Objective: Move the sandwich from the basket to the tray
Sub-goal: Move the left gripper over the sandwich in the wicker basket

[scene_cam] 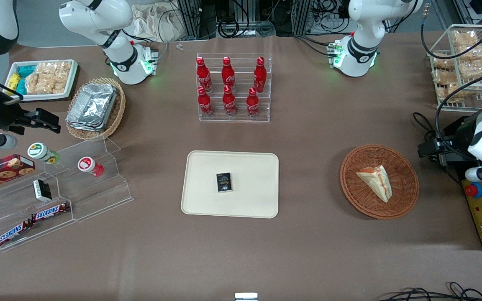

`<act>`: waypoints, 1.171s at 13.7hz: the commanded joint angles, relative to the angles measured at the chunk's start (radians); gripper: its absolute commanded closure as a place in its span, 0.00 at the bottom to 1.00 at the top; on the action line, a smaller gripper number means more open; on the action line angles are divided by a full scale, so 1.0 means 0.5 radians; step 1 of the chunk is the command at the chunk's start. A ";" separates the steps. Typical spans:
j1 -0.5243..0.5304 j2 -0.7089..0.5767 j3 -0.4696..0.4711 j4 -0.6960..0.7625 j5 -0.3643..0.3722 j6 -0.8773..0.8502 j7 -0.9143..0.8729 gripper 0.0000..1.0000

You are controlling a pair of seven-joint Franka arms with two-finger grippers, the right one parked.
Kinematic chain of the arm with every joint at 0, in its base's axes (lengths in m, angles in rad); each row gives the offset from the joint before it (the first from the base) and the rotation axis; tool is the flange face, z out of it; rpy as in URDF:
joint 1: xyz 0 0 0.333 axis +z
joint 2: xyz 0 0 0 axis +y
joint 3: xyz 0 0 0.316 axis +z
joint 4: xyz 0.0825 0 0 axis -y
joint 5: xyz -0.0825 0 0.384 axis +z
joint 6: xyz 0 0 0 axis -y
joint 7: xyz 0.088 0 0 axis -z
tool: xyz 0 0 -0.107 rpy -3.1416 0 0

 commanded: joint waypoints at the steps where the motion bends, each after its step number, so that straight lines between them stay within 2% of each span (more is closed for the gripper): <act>1: 0.003 -0.017 -0.012 -0.001 -0.001 -0.023 0.026 0.01; 7: 0.000 0.002 -0.009 -0.132 -0.022 -0.005 0.014 0.01; 16: 0.042 0.014 0.009 -0.905 -0.053 0.808 -0.143 0.01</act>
